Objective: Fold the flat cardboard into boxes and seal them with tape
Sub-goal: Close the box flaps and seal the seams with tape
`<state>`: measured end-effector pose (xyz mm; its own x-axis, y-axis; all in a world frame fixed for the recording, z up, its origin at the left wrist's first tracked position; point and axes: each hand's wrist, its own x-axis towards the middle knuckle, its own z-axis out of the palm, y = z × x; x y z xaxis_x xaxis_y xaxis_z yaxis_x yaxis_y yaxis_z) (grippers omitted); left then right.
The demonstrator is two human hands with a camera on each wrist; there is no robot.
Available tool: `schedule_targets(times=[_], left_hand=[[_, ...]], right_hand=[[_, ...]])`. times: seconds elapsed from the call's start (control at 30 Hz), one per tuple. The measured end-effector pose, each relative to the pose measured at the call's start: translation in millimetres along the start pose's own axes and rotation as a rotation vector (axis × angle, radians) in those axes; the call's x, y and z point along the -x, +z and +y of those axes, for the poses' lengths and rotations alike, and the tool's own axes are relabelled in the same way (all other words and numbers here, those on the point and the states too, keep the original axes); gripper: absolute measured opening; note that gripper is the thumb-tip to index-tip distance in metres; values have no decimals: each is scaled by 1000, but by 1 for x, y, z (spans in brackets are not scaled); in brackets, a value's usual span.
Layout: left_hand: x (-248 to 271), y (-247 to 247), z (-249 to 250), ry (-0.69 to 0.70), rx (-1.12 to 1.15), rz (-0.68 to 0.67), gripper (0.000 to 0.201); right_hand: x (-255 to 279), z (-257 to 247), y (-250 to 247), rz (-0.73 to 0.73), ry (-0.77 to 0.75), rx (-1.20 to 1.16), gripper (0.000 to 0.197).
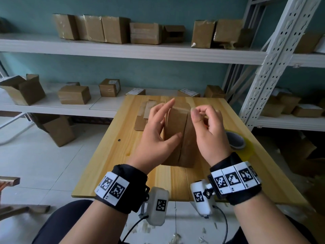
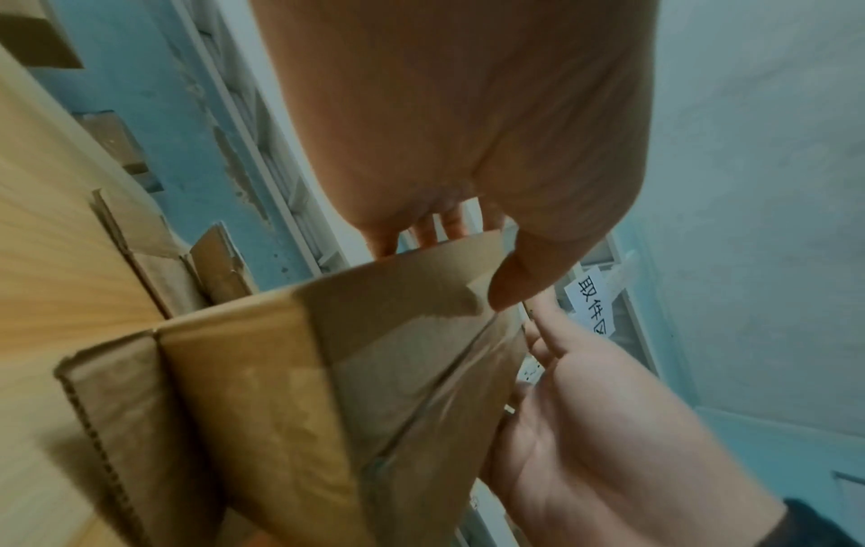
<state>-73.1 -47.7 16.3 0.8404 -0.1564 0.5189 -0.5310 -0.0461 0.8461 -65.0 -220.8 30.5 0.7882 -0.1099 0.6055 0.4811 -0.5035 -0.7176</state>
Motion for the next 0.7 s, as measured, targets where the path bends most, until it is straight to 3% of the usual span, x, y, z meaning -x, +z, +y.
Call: schedule_targets(times=[0.13,0.2,0.37,0.57,0.63,0.7], left_hand=[[-2,7,0,-8,0,134,26],[-4,7,0,12,-83,206,16],[-7,-1,-3,21,-127,263,20],[-9,-3,-4,0,-139,289,19],[-7,-5,-6,7,-103,323,19],[-6,-9,-6,10,-38,379,19]], right_hand=[[0,1,4,21,-30,46,36],[0,1,7,-16,-44,24,38],[-4,3,10,-45,-58,-4,41],[-7,1,-3,-215,16,-69,39],[-8,4,-8,-317,47,-75,55],[-9,7,-11,-408,119,-128,86]])
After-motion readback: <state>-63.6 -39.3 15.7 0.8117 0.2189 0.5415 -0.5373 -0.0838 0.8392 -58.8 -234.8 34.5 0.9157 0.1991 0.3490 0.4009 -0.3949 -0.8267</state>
